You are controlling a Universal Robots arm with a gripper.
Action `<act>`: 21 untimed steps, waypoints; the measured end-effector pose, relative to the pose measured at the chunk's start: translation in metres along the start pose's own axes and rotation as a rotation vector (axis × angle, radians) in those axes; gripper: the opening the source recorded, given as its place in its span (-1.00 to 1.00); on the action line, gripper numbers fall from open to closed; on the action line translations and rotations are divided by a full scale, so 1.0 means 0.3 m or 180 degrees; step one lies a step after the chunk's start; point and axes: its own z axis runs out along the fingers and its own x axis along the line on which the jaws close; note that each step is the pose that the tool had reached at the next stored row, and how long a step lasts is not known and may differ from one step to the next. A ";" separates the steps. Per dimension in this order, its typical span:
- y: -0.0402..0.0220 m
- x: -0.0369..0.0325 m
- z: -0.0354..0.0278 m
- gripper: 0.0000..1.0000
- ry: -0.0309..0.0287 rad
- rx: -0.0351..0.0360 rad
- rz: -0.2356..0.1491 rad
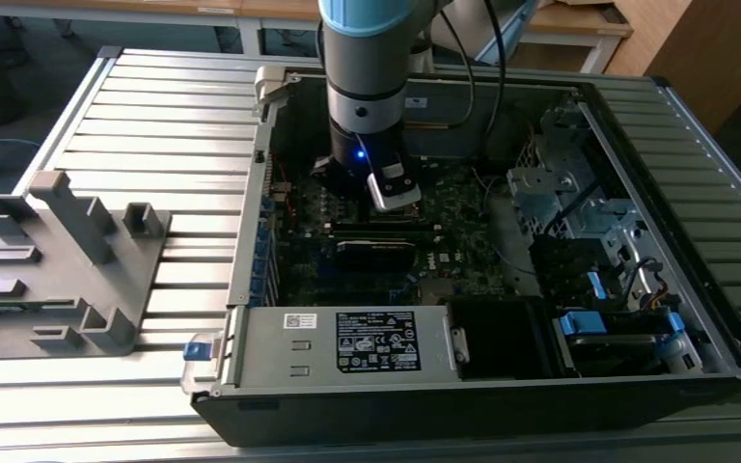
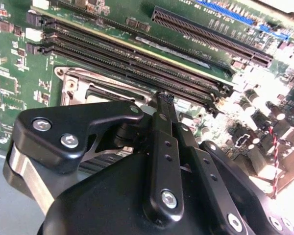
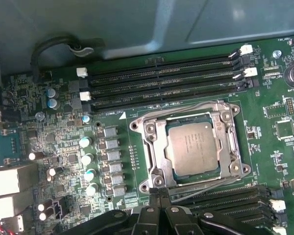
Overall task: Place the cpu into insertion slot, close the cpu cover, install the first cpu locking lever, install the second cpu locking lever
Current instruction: 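Install the second cpu locking lever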
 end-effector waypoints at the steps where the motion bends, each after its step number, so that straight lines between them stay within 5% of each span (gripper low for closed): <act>1: -0.005 0.002 0.000 -0.80 -0.0009 -0.0003 0.0000; 11: -0.015 0.013 0.012 -0.80 -0.0062 -0.0128 0.0001; 21: -0.020 0.024 0.022 -0.80 -0.0096 -0.0211 0.0003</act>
